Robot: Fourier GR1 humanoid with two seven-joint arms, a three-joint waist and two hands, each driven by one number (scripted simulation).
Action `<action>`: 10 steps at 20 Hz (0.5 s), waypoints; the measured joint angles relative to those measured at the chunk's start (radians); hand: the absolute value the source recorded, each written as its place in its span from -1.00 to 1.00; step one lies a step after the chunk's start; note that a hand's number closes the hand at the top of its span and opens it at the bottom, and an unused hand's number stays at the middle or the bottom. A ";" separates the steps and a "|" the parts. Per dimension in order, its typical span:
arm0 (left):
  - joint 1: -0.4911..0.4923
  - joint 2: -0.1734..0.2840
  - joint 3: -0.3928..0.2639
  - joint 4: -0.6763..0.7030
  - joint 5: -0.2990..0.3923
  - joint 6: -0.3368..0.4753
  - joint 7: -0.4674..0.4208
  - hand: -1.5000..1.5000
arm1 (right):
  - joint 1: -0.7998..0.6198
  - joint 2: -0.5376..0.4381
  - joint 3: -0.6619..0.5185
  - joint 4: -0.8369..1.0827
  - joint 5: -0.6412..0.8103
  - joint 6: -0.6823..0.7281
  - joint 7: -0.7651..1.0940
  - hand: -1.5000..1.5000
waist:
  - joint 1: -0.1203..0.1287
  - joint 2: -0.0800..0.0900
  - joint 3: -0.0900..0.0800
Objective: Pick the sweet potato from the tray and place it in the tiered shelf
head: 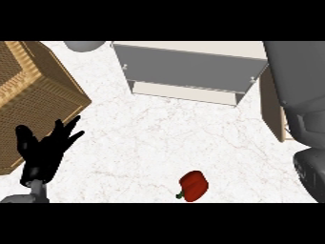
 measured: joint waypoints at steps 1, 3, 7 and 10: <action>-0.001 -0.004 -0.002 -0.009 -0.001 0.009 0.020 0.00 | -0.004 -0.007 -0.011 -0.005 -0.002 -0.020 0.006 -1.00 | 0.000 0.000 0.000; -0.002 -0.001 0.004 -0.001 0.003 0.002 0.017 0.00 | -0.003 -0.033 -0.023 -0.019 0.000 -0.043 0.011 -1.00 | -0.003 -0.001 0.001; -0.001 0.004 0.012 0.009 0.003 -0.009 0.008 0.00 | 0.009 -0.089 -0.024 -0.038 0.051 -0.098 0.057 -1.00 | -0.009 -0.003 0.001; 0.011 0.000 0.016 0.011 -0.003 -0.004 -0.007 0.00 | 0.046 -0.136 -0.037 -0.094 0.069 -0.117 0.102 -1.00 | -0.020 -0.008 0.003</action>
